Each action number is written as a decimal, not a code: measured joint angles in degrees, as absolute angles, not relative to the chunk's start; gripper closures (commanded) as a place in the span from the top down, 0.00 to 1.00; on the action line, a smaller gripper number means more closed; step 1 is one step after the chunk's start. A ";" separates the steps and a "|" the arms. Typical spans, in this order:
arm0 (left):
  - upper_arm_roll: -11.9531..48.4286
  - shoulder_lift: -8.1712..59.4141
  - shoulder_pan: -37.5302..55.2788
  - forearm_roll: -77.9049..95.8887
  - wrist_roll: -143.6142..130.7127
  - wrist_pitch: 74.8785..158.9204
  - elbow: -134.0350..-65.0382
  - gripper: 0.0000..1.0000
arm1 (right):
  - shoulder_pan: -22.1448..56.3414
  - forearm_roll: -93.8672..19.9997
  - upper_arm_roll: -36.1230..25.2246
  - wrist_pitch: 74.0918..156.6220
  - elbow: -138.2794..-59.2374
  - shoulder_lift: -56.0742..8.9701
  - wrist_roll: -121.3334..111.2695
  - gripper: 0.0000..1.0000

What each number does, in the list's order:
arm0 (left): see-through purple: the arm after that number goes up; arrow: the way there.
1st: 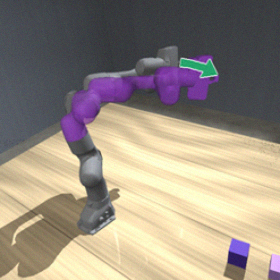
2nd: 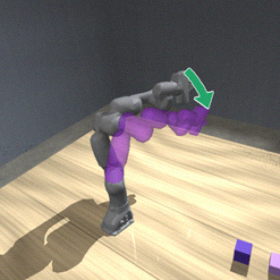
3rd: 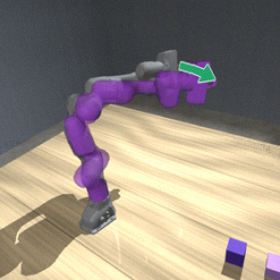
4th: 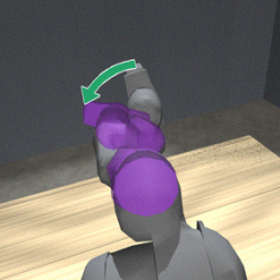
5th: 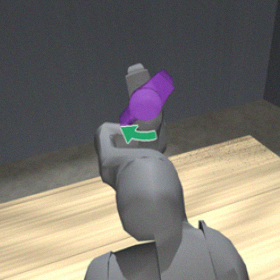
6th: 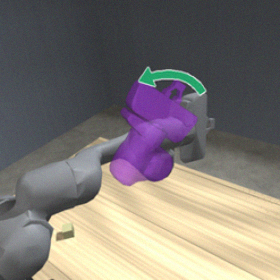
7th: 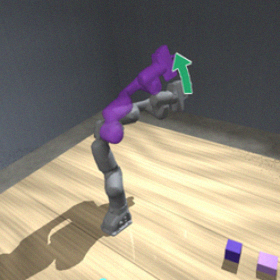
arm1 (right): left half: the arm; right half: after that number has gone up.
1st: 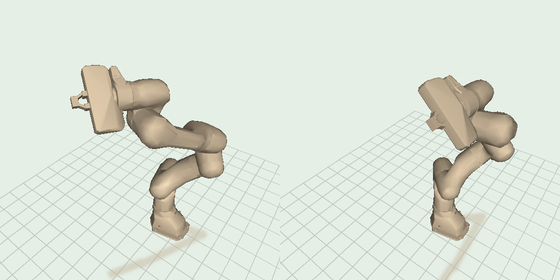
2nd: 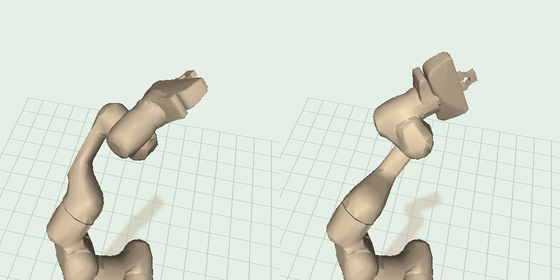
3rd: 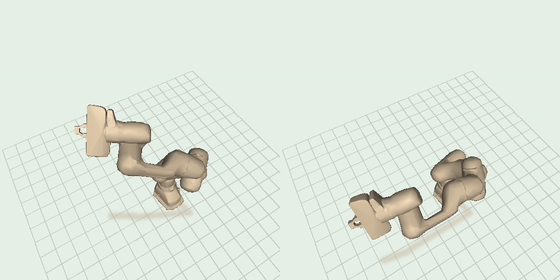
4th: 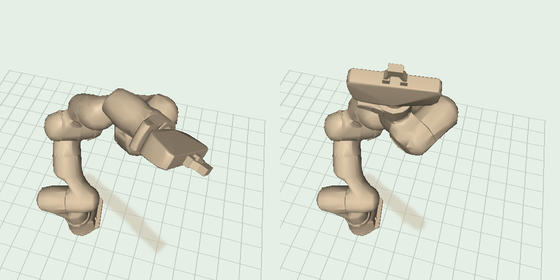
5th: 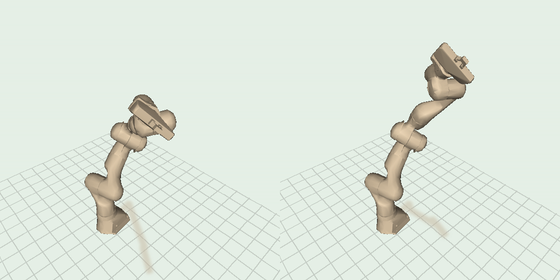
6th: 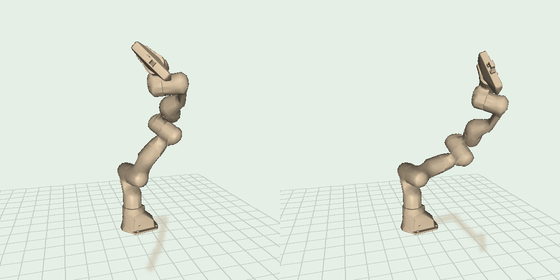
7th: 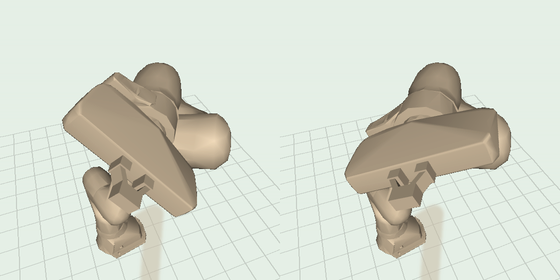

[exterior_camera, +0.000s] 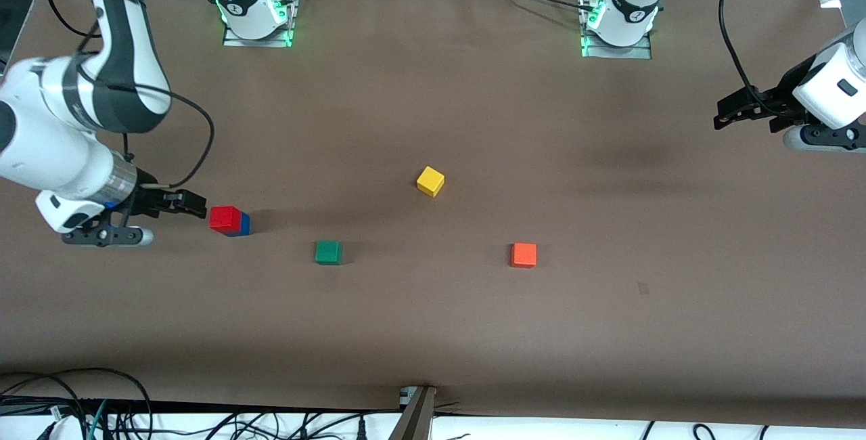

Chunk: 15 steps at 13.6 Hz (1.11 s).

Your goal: Pass red block to right arm, stack on blue

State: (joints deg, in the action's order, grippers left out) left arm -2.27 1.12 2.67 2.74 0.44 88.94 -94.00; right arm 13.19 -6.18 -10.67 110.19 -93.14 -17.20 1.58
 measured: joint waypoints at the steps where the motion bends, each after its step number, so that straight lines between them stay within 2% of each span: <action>1: -2.23 1.13 2.68 2.74 0.44 88.94 -93.99 1.00 | 13.13 -6.10 -11.01 108.11 -92.95 -15.70 1.57 1.00; 6: -2.03 1.50 2.68 2.74 0.44 88.93 -94.01 1.00 | 12.90 -5.86 -13.01 96.39 -89.46 -10.84 0.23 1.00; 10: -1.98 1.62 2.68 2.74 0.44 88.93 -94.02 1.00 | 12.92 -3.49 -13.00 88.58 -89.43 -4.15 0.23 1.00; 15: -1.95 1.78 2.68 2.74 0.44 88.93 -94.02 1.00 | 12.93 -0.88 -12.65 87.40 -92.97 0.86 0.07 1.00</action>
State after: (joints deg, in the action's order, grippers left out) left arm -1.95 1.78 2.68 2.74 0.44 88.93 -94.02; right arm 12.93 -0.88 -12.65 87.40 -92.97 0.86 0.07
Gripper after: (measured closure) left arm 0.000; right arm 0.000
